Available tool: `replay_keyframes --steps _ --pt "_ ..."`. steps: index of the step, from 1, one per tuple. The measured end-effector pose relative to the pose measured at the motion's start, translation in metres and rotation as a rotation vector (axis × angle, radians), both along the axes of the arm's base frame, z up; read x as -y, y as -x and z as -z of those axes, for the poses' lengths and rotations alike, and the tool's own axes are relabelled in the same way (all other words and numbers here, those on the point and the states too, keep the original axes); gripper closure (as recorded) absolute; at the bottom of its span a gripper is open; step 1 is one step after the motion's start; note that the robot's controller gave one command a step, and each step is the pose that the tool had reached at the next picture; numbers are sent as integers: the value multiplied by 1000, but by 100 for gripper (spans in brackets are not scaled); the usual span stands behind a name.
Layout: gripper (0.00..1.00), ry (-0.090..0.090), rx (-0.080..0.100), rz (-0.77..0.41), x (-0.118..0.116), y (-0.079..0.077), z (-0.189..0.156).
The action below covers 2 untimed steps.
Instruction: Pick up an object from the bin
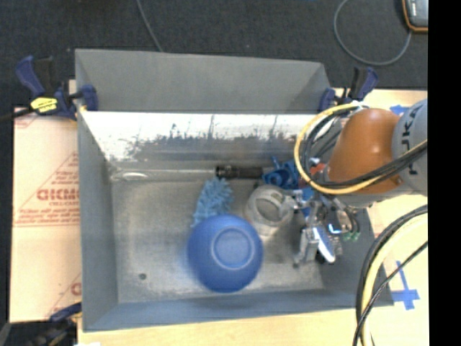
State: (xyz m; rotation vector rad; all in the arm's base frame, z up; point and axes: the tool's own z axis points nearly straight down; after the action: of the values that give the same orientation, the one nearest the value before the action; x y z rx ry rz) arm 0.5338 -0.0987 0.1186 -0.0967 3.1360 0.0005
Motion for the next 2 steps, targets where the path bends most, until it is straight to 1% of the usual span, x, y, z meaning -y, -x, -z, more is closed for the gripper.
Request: replay_keyframes --steps 1,2 --pt "0 14 -1 -365 -19 -10 33" --pt "0 7 9 17 -62 8 45"
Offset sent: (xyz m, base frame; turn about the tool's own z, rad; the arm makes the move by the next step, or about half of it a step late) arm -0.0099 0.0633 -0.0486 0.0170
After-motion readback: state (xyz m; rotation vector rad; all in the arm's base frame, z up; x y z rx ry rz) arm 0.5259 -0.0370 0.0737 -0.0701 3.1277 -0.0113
